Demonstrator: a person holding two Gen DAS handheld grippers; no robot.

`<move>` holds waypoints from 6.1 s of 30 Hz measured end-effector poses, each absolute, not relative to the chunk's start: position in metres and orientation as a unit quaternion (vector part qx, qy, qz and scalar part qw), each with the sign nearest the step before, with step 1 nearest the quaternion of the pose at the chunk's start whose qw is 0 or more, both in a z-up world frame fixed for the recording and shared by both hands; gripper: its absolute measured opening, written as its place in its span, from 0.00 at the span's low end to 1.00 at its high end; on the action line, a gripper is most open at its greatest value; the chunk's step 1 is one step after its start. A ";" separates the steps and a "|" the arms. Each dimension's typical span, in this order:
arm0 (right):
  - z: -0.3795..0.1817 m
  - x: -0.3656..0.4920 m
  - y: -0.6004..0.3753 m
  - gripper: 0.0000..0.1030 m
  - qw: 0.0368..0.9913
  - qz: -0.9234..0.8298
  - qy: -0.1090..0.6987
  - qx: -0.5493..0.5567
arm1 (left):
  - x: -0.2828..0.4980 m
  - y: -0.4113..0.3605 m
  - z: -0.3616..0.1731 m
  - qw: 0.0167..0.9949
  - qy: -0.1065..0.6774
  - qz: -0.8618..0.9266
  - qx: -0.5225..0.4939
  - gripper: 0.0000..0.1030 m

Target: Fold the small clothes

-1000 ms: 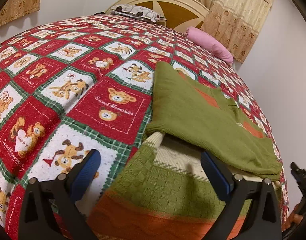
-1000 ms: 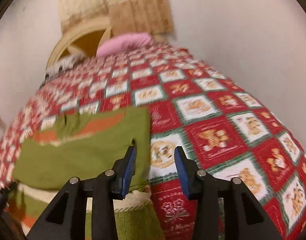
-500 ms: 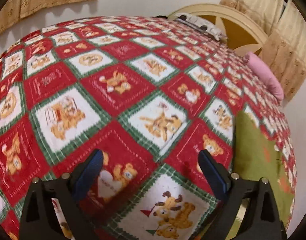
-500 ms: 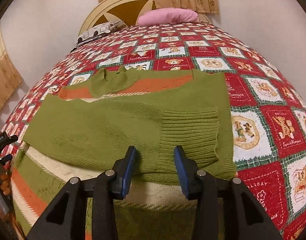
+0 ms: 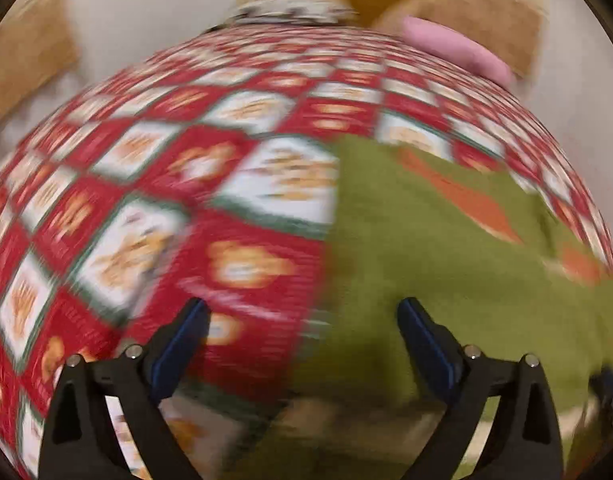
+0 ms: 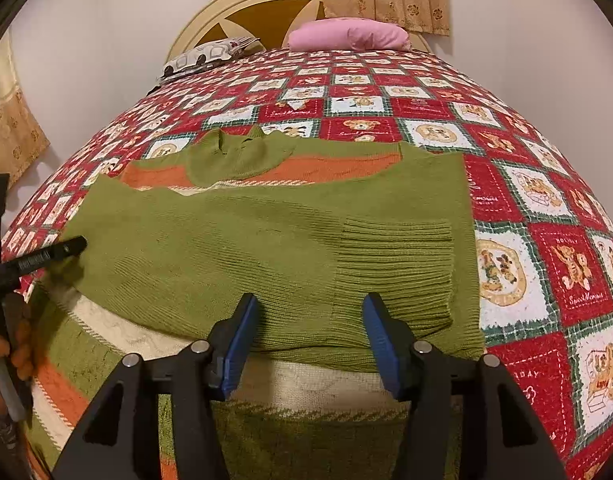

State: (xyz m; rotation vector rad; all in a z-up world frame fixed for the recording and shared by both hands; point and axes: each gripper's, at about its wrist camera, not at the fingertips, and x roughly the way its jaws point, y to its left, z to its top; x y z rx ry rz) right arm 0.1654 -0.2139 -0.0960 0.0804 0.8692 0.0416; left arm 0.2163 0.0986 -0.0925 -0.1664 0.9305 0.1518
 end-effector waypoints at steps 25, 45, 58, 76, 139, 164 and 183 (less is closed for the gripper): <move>0.091 -0.147 -0.309 0.72 0.961 -0.057 0.272 -0.017 | -0.021 0.175 -0.053 0.899 0.397 -0.177 -0.053 1.00; -0.088 -0.142 -0.234 0.55 0.877 0.050 0.479 0.014 | -0.090 0.139 -0.088 0.868 0.444 -0.219 -0.031 0.86; -0.083 -0.137 -0.249 0.11 0.864 0.065 0.493 0.075 | -0.083 0.146 -0.085 0.854 0.469 -0.217 -0.059 0.11; -0.021 0.009 -0.297 0.10 0.892 0.092 0.394 0.204 | 0.042 0.108 -0.022 0.859 0.438 -0.257 -0.063 0.11; -0.005 0.067 -0.253 0.09 0.940 0.008 0.340 0.006 | 0.130 0.085 -0.037 0.866 0.421 -0.267 -0.041 0.07; 0.022 0.235 -0.254 0.09 0.950 -0.038 0.305 -0.063 | 0.264 0.088 -0.009 0.891 0.402 -0.175 -0.117 0.06; -0.084 0.336 -0.266 0.09 0.909 -0.094 0.394 -0.101 | 0.345 0.064 -0.082 0.887 0.438 -0.087 -0.115 0.04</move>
